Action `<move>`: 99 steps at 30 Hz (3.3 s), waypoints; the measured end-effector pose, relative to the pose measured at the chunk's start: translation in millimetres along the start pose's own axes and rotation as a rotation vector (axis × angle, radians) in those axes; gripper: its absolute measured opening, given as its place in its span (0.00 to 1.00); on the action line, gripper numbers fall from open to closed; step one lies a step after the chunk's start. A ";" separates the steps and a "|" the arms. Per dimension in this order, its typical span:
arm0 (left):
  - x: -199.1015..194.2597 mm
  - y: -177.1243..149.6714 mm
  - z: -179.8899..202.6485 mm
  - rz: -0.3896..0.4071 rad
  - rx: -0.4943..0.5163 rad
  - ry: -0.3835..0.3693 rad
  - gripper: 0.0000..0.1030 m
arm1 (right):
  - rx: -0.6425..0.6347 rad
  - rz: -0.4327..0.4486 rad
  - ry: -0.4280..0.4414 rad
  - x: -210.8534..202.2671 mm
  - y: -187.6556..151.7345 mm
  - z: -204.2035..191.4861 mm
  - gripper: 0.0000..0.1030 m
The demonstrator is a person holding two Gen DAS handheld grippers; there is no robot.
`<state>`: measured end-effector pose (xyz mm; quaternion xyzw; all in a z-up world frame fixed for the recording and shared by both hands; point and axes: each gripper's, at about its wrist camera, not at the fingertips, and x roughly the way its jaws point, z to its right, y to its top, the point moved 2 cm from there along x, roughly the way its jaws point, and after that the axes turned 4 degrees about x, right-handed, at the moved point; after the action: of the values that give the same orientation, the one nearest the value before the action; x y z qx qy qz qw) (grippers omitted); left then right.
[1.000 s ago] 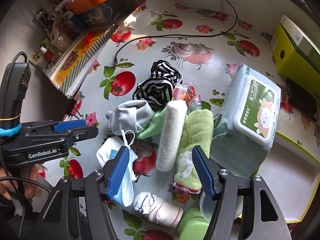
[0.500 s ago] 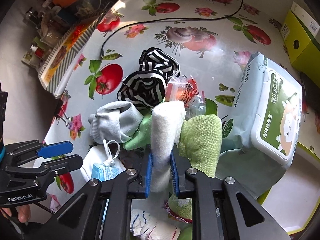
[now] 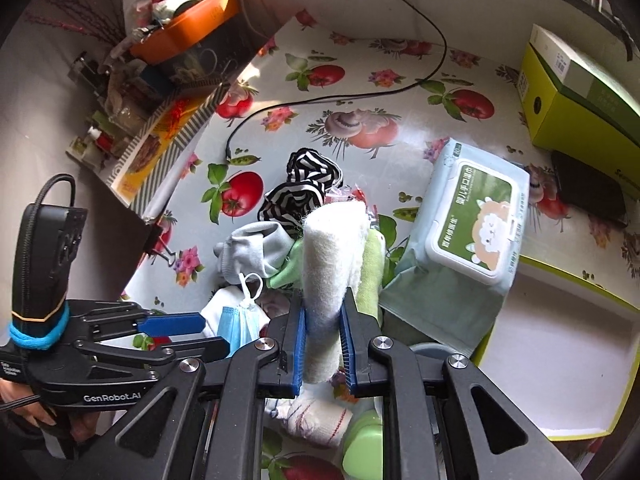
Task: Organize soft objects
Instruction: 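Grasp the blue face mask with the left gripper while the right lifts the towel, then carry the white towel and blue mask over the white tray with both grippers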
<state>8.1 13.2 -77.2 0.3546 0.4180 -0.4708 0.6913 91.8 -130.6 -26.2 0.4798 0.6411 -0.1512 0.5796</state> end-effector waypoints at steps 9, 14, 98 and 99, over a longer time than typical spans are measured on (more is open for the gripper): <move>24.5 -8.4 7.4 -0.090 -0.006 0.080 0.42 | 0.050 0.033 -0.002 -24.0 -16.8 15.7 0.14; 34.9 -8.2 9.3 -0.109 -0.016 0.076 0.42 | 0.047 0.044 0.002 -27.4 -17.7 14.3 0.14; 92.3 93.9 215.1 -0.047 0.393 -0.022 0.05 | 0.449 0.032 -0.104 -47.2 -61.1 205.7 0.14; 94.1 94.8 214.1 -0.048 0.388 -0.015 0.06 | 0.447 0.025 -0.098 -44.8 -60.2 206.4 0.14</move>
<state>169.7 -180.5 -68.4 0.4677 0.3226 -0.5616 0.6014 161.7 -334.9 -66.5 0.5964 0.5566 -0.3054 0.4912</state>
